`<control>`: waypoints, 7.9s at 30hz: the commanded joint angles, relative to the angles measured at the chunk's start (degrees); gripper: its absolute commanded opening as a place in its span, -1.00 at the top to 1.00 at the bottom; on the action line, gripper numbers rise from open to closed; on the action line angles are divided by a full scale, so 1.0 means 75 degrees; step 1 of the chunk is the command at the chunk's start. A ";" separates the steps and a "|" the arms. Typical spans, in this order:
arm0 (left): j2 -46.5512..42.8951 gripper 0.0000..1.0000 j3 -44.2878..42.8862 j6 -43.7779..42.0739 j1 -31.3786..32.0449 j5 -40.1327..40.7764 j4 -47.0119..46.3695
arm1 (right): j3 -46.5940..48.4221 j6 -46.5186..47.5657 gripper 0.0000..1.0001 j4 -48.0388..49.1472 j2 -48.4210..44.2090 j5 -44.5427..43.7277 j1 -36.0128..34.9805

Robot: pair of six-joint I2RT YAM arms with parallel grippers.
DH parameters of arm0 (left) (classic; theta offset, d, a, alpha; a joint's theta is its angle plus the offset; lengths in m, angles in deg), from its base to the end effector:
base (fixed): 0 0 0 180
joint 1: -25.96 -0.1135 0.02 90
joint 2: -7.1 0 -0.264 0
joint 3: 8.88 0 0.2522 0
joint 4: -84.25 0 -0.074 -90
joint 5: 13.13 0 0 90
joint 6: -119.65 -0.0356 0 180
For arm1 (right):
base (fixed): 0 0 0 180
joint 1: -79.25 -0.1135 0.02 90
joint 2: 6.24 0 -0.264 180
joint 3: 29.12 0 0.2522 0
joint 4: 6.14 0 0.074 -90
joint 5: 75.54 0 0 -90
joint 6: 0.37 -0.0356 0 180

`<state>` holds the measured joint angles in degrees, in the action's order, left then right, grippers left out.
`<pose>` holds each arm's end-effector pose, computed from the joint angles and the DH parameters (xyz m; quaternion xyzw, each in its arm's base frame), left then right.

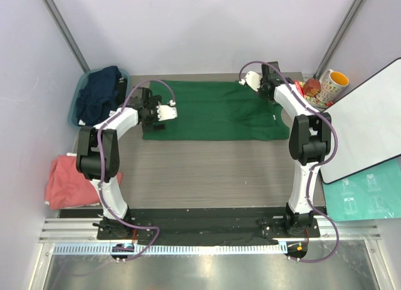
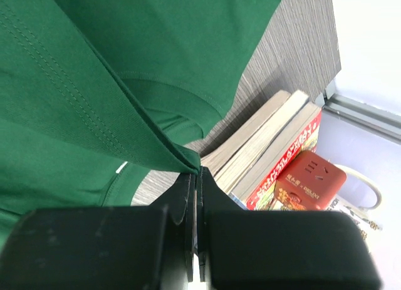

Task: Fold and stack the t-shirts
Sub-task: Fold the flattened tshirt in 1/3 of the way

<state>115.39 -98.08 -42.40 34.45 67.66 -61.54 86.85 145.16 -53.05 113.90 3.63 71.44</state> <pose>0.4011 -0.0656 0.1942 0.6308 0.7055 0.1005 0.3069 0.4691 0.0576 0.2387 -0.4661 0.8154 -0.2155 0.2673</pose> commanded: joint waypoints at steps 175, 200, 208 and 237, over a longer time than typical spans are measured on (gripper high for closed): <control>-0.0786 -0.99 0.0777 0.0490 0.0544 -0.0459 -0.0511 | 0.2860 -0.3947 0.14 -0.0350 0.2298 0.1175 -0.1314; -0.0611 -1.00 0.0543 0.0502 0.0567 -0.0495 -0.0511 | 0.3224 -0.3584 0.31 -0.0444 0.2709 0.1631 -0.1314; -0.0505 -0.99 0.0438 0.0525 0.0579 -0.0553 -0.0500 | 0.3164 -0.3466 0.97 -0.0549 0.2591 0.1784 -0.1314; -0.0353 -1.00 0.0203 0.0431 0.0614 -0.0553 -0.0476 | 0.3294 -0.3594 -0.01 0.0117 0.2298 0.0779 -0.1349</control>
<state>112.38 -94.19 -39.39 38.71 65.06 -63.48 112.51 119.26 -57.09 135.47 16.79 61.47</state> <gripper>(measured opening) 0.996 0.498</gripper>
